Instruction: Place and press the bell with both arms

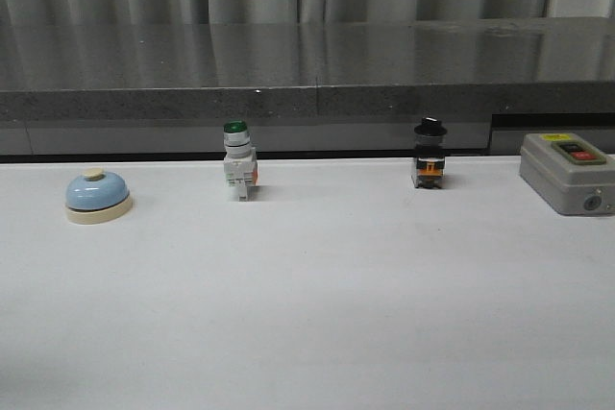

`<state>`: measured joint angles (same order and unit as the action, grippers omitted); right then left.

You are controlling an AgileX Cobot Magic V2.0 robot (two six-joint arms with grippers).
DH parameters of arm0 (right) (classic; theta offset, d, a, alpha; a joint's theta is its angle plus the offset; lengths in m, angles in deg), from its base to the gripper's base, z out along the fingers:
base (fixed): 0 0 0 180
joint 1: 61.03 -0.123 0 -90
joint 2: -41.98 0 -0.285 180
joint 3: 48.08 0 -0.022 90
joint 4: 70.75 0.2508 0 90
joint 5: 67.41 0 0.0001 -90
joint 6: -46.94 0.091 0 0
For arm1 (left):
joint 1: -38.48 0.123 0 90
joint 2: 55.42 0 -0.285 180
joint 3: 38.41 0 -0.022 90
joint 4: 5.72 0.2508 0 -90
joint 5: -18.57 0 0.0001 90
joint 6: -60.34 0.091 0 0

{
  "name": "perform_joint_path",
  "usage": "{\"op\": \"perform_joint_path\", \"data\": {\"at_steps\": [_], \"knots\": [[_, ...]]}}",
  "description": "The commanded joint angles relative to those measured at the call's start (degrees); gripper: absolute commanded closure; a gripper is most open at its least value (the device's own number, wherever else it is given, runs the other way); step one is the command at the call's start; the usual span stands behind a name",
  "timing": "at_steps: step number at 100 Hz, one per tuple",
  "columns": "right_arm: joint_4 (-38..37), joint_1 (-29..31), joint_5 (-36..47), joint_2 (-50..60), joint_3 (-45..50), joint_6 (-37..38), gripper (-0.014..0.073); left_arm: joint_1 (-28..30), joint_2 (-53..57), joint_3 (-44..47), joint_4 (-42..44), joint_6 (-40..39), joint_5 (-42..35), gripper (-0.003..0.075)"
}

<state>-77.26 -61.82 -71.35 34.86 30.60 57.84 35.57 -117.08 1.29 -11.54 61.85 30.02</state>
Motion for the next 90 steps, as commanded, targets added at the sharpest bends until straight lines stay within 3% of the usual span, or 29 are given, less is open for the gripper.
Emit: {"op": "perform_joint_path", "data": {"at_steps": [1,17,55,90], "knots": [[-0.08,0.32,4.6,0.76,-0.82,-0.18,0.0653,0.19,-3.78,-4.81,-0.59,-0.47,-3.71,0.0089],[-0.08,0.32,4.6,0.76,-0.82,-0.18,0.0653,-0.42,-11.98,-12.0,-0.59,-0.47,1.17,0.0115],[-0.08,0.32,4.6,0.76,-0.82,-0.18,0.0653,-8.04,-31.76,-30.5,-0.59,-0.47,17.52,0.0156],[-0.08,0.32,4.6,0.76,-0.82,-0.18,0.0653,-8.67,-46.95,-42.17,-0.82,-0.47,26.01,0.0156]]}}
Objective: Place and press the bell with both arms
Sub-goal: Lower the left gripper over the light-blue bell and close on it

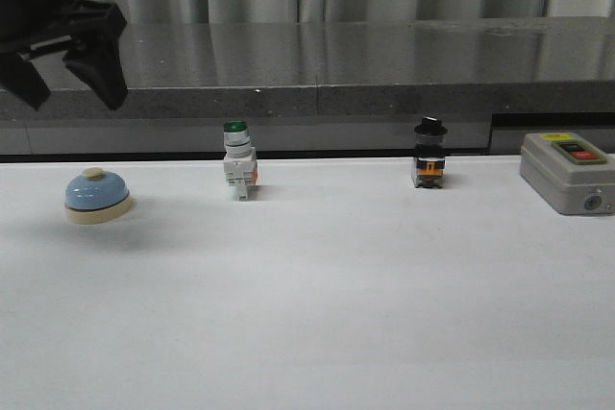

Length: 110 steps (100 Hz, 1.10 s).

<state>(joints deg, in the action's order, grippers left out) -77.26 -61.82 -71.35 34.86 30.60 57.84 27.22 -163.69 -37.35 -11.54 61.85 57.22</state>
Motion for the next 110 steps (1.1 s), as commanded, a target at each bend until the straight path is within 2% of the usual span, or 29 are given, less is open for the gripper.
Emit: {"op": "perform_joint_path", "data": {"at_steps": [1,32,55,110], "knots": [[-0.08,0.32,4.6,0.76,-0.82,-0.18,0.0653,-0.32,-0.57,-3.68,-0.82,-0.47,-1.19,0.0156],[-0.08,0.32,4.6,0.76,-0.82,-0.18,0.0653,0.33,-8.69,-7.83,-0.82,-0.47,-1.19,0.0156],[-0.08,0.32,4.6,0.76,-0.82,-0.18,0.0653,3.65,-10.95,-7.83,-3.07,-0.66,-1.24,0.0156],[-0.08,0.32,4.6,0.76,-0.82,-0.18,0.0653,3.24,-14.04,-7.83,-3.85,-0.66,-3.11,0.0156]]}}
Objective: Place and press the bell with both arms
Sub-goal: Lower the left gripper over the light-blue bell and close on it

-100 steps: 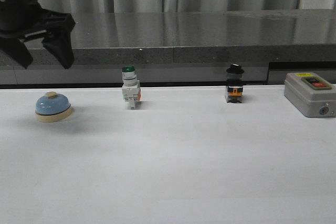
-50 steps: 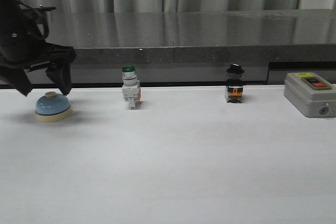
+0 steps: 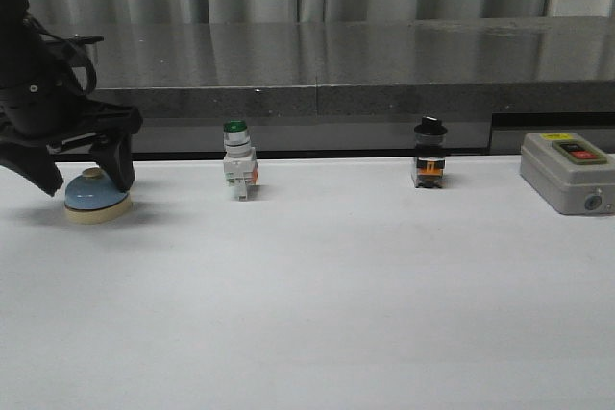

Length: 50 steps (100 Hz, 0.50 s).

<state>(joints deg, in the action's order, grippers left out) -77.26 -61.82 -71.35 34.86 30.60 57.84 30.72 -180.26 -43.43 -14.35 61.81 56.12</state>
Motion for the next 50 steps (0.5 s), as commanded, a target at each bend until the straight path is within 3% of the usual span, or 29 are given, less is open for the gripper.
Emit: {"op": "perform_joint_path", "data": {"at_steps": [1,29,50], "knots": [[-0.08,0.32,4.6,0.76,-0.82,-0.18,0.0653,-0.26,2.53,-1.75,-1.14,-0.62,-2.0,0.0156],[-0.08,0.32,4.6,0.76,-0.82,-0.18,0.0653,-0.26,2.53,-1.75,-1.12,-0.62,-1.42,0.0162],[-0.08,0.32,4.6,0.76,-0.82,-0.18,0.0653,-0.26,2.53,-1.75,-1.12,-0.62,-1.2,0.0348]]}}
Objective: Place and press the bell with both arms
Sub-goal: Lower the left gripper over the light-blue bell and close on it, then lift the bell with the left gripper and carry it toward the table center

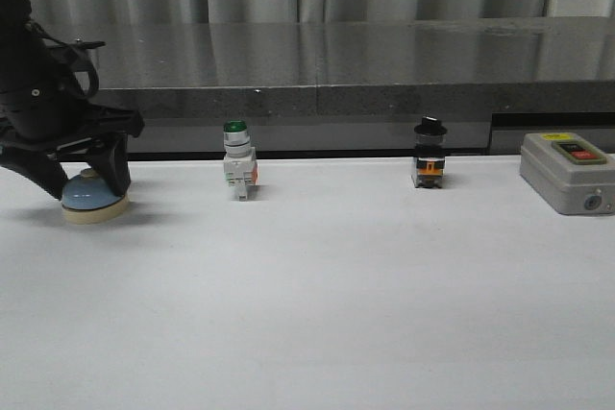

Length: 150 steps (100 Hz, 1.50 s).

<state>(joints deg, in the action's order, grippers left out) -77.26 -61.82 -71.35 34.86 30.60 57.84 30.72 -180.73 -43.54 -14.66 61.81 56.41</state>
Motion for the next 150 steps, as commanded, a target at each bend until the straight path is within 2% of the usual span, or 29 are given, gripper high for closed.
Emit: {"op": "perform_joint_path", "data": {"at_steps": [1,12,24,41,69,97,130,150], "knots": [[-0.08,0.32,4.6,0.76,-0.82,-0.18,0.0653,-0.26,3.0,-1.64,-0.82,-0.62,-1.49,0.0361],[-0.08,0.32,4.6,0.76,-0.82,-0.18,0.0653,-0.26,3.0,-1.64,-0.82,-0.62,-1.49,0.0451],[-0.08,0.32,4.6,0.76,-0.82,-0.18,0.0653,-0.26,3.13,-2.19,-0.82,-0.62,-0.82,0.0501],[-0.08,0.32,4.6,0.76,-0.82,-0.18,0.0653,-0.26,4.68,-7.22,0.14,-0.62,3.99,0.0501],[-0.08,0.32,4.6,0.76,-0.82,-0.18,0.0653,-2.72,10.4,-13.11,0.16,1.04,7.17,0.0501],[-0.08,0.32,4.6,0.76,-0.82,-0.18,0.0653,-11.5,11.86,-16.61,0.16,6.98,15.64,0.0501],[-0.08,0.32,4.6,0.76,-0.82,-0.18,0.0653,-23.91,8.09,-16.84,0.26,9.11,14.02,0.0501],[-0.08,0.32,4.6,0.76,-0.82,-0.18,0.0653,-28.81,3.85,-16.84,0.41,9.22,10.64,0.0501]]}}
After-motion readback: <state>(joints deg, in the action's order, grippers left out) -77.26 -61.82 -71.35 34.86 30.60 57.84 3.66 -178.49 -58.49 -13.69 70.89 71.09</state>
